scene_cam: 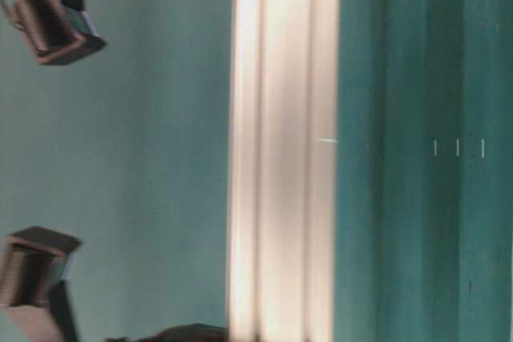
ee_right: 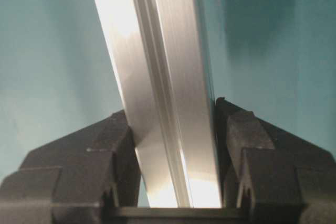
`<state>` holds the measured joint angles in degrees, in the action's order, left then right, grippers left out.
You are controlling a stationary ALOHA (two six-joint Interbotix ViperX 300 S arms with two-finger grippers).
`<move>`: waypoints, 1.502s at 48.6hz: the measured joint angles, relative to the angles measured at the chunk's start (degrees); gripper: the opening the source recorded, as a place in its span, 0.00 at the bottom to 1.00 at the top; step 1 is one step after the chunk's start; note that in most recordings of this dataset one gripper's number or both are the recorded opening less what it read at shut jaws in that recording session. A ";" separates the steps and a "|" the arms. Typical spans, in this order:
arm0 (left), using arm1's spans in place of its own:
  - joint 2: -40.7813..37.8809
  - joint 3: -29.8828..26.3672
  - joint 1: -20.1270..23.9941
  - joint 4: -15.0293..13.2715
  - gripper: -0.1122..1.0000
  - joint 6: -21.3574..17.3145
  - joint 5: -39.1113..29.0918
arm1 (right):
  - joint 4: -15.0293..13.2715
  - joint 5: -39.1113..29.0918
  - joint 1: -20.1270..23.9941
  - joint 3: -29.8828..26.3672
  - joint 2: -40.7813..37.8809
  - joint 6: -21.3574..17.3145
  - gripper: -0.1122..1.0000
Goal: Lift the metal rail with both hands and move it towards you.
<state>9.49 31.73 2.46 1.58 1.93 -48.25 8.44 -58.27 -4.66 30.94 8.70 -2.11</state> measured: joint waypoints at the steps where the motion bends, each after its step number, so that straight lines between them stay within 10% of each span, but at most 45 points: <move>1: -0.26 0.44 0.00 0.00 0.36 0.00 0.62 | 0.09 0.44 0.09 0.09 -0.26 0.00 0.44; 73: -10.63 9.76 -1.67 0.26 0.36 2.81 19.78 | 0.09 22.06 3.34 9.40 -10.37 2.20 0.44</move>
<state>-1.14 41.48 0.79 1.85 4.75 -28.48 8.53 -36.21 -1.32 40.34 -1.67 0.09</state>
